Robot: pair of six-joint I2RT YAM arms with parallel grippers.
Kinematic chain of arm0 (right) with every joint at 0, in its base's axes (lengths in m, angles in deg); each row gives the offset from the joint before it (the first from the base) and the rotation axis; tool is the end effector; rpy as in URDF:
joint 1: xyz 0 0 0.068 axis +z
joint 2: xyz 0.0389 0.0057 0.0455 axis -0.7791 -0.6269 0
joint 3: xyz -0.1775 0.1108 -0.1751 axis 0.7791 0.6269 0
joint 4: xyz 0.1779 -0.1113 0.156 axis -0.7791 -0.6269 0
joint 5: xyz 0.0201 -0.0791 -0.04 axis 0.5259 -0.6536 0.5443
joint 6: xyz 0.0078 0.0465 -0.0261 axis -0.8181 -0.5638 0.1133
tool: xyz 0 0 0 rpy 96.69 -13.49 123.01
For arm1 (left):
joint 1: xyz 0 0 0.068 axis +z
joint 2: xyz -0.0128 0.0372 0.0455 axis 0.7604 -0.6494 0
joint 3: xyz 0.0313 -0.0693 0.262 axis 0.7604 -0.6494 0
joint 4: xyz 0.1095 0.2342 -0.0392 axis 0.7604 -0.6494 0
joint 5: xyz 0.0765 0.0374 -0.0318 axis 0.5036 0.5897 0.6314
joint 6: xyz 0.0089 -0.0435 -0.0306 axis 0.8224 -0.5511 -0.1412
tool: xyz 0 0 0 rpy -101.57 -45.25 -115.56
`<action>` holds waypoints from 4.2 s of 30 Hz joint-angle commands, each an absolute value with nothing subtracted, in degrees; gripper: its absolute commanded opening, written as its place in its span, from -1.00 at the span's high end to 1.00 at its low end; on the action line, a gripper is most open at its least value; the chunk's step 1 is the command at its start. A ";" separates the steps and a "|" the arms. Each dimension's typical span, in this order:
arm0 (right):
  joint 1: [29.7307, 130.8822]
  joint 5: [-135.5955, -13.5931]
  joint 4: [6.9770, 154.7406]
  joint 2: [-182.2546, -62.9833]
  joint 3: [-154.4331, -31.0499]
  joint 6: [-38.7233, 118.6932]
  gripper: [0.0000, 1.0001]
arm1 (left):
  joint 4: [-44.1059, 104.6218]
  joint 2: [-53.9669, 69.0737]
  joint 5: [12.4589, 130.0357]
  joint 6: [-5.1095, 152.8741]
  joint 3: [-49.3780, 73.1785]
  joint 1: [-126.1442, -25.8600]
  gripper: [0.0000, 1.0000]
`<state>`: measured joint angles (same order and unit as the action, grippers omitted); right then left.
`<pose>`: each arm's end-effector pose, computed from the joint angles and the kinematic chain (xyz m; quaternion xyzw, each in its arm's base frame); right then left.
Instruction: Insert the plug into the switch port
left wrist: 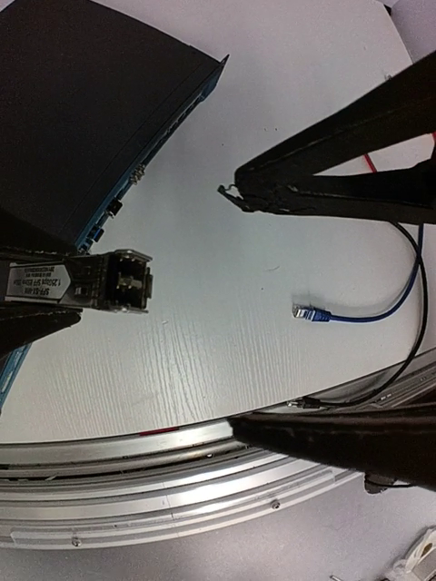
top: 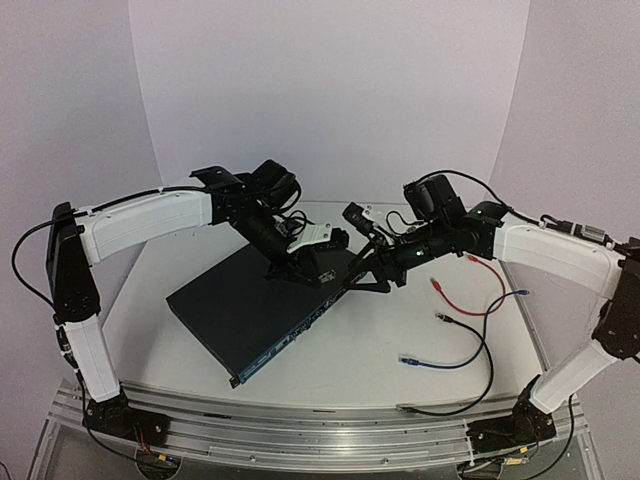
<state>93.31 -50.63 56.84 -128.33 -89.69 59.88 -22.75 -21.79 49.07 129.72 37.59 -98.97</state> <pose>0.2387 0.2409 0.3098 -0.5064 0.7145 0.3420 0.3407 0.2420 -0.3107 0.3103 0.7263 0.5808 -0.2641 0.2559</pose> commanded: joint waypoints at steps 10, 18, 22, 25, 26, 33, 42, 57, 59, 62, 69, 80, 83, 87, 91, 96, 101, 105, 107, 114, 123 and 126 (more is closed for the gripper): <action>95.09 -49.34 62.66 -133.00 -93.82 61.76 0.01 | -25.80 -25.10 48.06 126.92 44.87 -100.56 1.00; 95.13 -49.05 62.46 -133.19 -92.83 62.00 0.10 | -25.55 -24.62 46.93 126.28 45.11 -100.65 1.00; 95.12 -48.73 62.41 -133.47 -92.65 61.97 0.35 | -25.71 -24.61 46.95 126.11 45.11 -100.64 1.00; 95.12 -48.24 62.25 -133.89 -92.88 61.92 0.35 | -25.39 -24.47 47.28 125.81 45.12 -100.65 1.00; 95.12 -48.41 62.17 -134.02 -93.01 61.92 0.35 | -25.37 -24.50 47.40 125.74 45.18 -100.65 1.00; 95.13 -48.32 61.42 -134.93 -93.19 61.66 0.39 | -23.43 -23.74 48.05 124.72 45.05 -100.64 1.00; 95.13 -49.16 60.57 -134.51 -93.31 61.24 0.86 | -19.69 -21.99 49.02 123.25 43.83 -100.65 1.00; 95.13 -50.54 71.30 -125.97 -84.30 55.41 1.00 | -2.09 -11.74 43.21 117.61 29.06 -100.65 0.94; 95.13 -49.30 71.82 -125.26 -83.37 55.00 1.00 | -0.47 -10.25 42.08 117.68 27.21 -100.66 0.98; 95.14 -48.35 72.00 -124.81 -82.29 54.81 1.00 | 0.30 -9.28 41.42 118.43 25.92 -100.67 1.00; 95.12 -50.05 71.83 -123.15 -79.24 54.54 1.00 | -2.66 -9.56 41.51 119.85 27.33 -100.66 1.00; 95.13 -52.85 70.82 -119.90 -75.01 52.38 1.00 | -5.34 -8.54 40.59 123.04 28.79 -100.65 1.00; 95.12 -52.92 70.84 -119.64 -74.07 51.65 1.00 | -5.72 -8.62 40.61 122.84 29.04 -100.65 1.00; 95.13 -52.84 69.58 -119.42 -74.86 50.15 0.99 | -9.40 -10.21 41.49 124.04 31.50 -100.65 1.00; 95.12 -52.36 68.60 -119.97 -76.60 48.54 0.74 | -14.63 -13.84 43.38 124.85 36.17 -100.72 1.00; 95.15 -51.28 68.10 -121.56 -78.77 47.91 1.00 | -19.08 -18.26 42.27 124.90 40.96 -100.78 1.00; 95.30 -52.18 68.18 -121.80 -80.02 48.54 1.00 | -17.70 -19.06 41.49 123.73 41.32 -100.75 0.93; 95.42 -53.10 68.30 -120.92 -80.30 48.85 1.00 | -16.21 -18.33 41.52 123.18 40.36 -100.77 0.26; 95.51 -53.23 68.42 -120.32 -80.19 49.25 1.00 | -15.31 -17.30 41.61 123.05 38.76 -100.74 -0.67; 95.51 -54.69 72.90 -116.36 -75.98 50.23 1.00 | 0.76 -8.56 46.37 114.83 24.10 -100.72 -0.99; 95.51 -49.00 86.55 -110.93 -67.80 51.63 1.00 | 24.69 -2.51 34.06 97.58 9.66 -100.57 -0.99; 95.47 -47.80 87.09 -110.42 -68.11 51.49 1.00 | 24.63 -4.91 30.94 95.30 11.43 -100.57 -0.96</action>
<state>95.52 -51.11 81.29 -112.43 -67.83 51.08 16.09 -3.86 38.46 102.42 10.38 -100.77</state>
